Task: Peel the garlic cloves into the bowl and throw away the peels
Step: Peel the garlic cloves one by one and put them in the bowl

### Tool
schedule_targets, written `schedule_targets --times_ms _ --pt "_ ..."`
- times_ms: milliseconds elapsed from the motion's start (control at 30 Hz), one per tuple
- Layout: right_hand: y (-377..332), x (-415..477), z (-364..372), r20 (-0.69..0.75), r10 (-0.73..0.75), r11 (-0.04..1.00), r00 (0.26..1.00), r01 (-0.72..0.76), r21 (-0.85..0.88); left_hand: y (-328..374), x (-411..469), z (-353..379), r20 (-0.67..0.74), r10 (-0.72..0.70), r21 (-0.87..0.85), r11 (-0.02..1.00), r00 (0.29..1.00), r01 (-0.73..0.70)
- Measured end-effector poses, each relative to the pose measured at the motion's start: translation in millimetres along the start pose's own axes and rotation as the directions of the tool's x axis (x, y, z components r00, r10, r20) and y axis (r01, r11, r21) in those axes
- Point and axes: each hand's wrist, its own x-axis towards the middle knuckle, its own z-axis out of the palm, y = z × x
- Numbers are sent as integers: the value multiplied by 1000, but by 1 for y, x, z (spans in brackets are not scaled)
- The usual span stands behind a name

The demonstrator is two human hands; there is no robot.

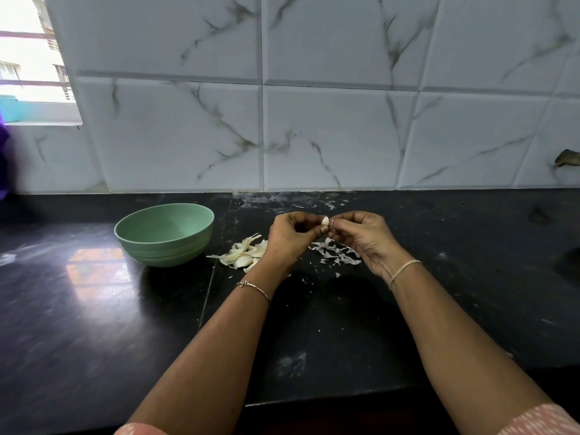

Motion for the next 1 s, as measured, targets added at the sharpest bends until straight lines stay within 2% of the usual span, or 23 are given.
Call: schedule_targets --times_ms 133,333,600,1000 --pt "-2 0 1 18 42 997 999 -43 60 0 0 2 10 24 60 998 1000 -25" --pt "-1 1 3 17 41 998 999 -42 54 4 -4 4 -38 88 203 976 995 -79" --pt "-2 1 2 51 82 981 995 -89 172 8 -6 5 -85 161 325 937 983 -126" --pt "-1 4 2 70 81 990 994 -88 114 8 -8 7 -79 283 466 858 956 -216"
